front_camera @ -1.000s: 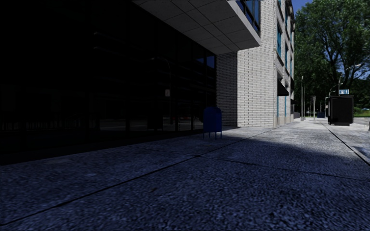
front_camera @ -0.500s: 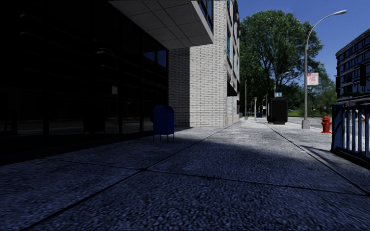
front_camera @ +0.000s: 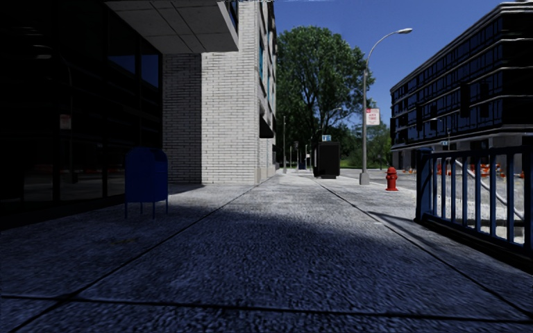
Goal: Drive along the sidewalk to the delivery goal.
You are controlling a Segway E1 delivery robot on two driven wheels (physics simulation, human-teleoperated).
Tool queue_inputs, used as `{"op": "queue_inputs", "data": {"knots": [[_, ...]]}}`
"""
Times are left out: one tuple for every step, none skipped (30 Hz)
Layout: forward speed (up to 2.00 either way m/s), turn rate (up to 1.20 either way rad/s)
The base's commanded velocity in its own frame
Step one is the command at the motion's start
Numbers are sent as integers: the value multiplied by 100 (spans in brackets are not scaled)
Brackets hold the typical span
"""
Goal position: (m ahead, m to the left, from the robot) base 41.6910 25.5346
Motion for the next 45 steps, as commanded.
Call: {"op": "queue_inputs", "data": {"knots": [[177,-61],[178,-61],[179,-61],[179,-61],[179,-61],[180,-61],[180,-61],[181,-61],[181,-61],[181,-61],[181,-57],[182,0],[182,0],[185,0],[186,0],[186,0],[186,0],[186,0],[187,0],[187,0],[187,0],[187,12],[187,23],[187,28],[187,28],[186,29],[182,29],[174,29],[167,29],[167,29],[162,30],[161,30],[160,30],[160,30],[160,30],[159,30],[159,30],[159,30],[159,28],[159,24],[161,13],[161,13],[162,0],[163,0],[165,0]]}}
